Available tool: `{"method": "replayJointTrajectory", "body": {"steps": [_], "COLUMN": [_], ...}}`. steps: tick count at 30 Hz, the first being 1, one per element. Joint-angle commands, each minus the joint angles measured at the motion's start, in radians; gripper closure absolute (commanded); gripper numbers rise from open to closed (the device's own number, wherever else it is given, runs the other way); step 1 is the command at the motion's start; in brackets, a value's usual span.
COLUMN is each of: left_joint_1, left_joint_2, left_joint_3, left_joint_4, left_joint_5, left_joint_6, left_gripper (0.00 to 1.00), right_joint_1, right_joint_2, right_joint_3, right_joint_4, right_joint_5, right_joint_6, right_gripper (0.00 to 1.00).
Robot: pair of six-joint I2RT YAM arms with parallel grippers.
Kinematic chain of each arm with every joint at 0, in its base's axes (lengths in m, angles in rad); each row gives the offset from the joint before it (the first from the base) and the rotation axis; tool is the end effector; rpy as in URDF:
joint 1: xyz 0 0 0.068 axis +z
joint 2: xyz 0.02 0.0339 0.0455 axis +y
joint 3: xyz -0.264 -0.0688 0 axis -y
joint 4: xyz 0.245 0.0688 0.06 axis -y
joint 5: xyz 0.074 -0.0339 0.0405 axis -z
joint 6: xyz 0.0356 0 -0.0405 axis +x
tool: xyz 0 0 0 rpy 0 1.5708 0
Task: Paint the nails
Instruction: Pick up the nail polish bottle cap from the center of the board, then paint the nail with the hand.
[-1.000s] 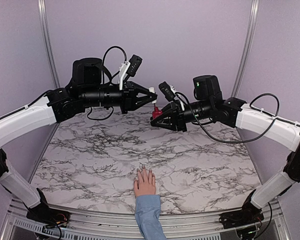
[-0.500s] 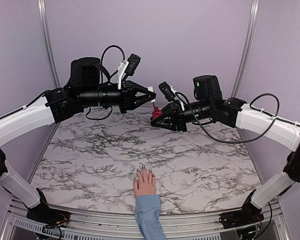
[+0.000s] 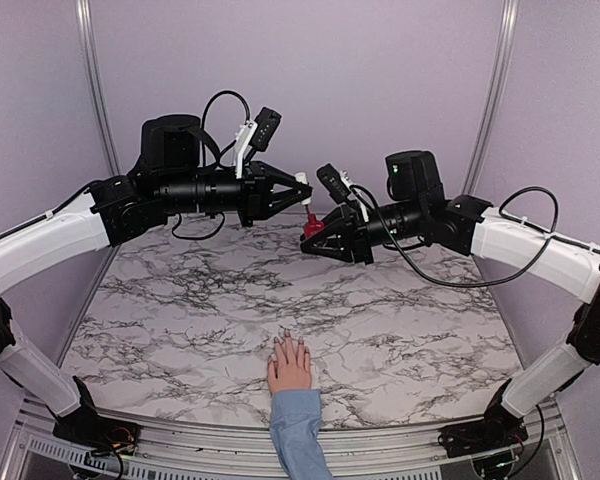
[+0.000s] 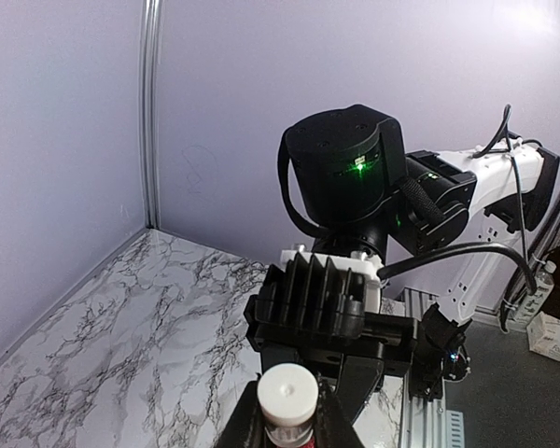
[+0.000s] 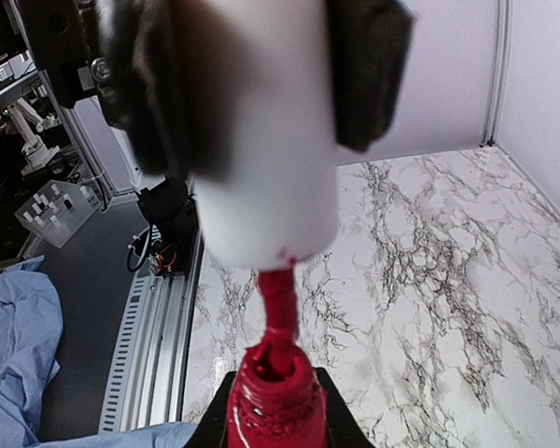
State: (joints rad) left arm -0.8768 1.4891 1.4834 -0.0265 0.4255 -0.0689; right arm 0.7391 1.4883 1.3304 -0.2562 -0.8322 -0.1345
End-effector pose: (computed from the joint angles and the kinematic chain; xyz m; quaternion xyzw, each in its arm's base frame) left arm 0.2127 -0.2786 0.4318 0.4111 0.5880 -0.4447 0.5363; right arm 0.2331 0.2480 0.3579 -0.5242 0.6005 0.4720 0.3766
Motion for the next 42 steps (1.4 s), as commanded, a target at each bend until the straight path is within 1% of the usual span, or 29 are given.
{"method": "replayJointTrajectory", "body": {"steps": [1, 10, 22, 34, 37, 42], "left_joint_1": [0.004, 0.006, 0.016, 0.025, 0.029, 0.030], "left_joint_2": [-0.009, -0.004, -0.052, -0.063, -0.061, -0.048], "left_joint_3": [0.005, 0.010, -0.018, -0.030, -0.034, -0.037], "left_joint_4": [0.062, 0.066, 0.060, 0.065, 0.063, 0.014], "left_joint_5": [0.016, 0.029, -0.009, -0.022, -0.064, -0.217], "left_joint_6": [-0.026, -0.029, -0.021, -0.037, -0.073, -0.150], "left_gripper": [1.00, 1.00, 1.00, 1.00, 1.00, 1.00], "right_joint_1": [0.018, 0.024, -0.001, -0.009, -0.025, -0.062], "right_joint_2": [0.018, 0.014, -0.013, -0.033, -0.054, -0.097], "right_joint_3": [0.028, 0.029, -0.010, -0.027, -0.044, -0.096], "right_joint_4": [-0.013, -0.020, 0.022, 0.029, 0.046, 0.059], "right_joint_5": [-0.007, 0.006, -0.019, -0.016, -0.003, 0.012], "right_joint_6": [-0.024, -0.028, 0.006, 0.013, 0.038, 0.073], "right_gripper": [1.00, 1.00, 1.00, 1.00, 1.00, 1.00]}}
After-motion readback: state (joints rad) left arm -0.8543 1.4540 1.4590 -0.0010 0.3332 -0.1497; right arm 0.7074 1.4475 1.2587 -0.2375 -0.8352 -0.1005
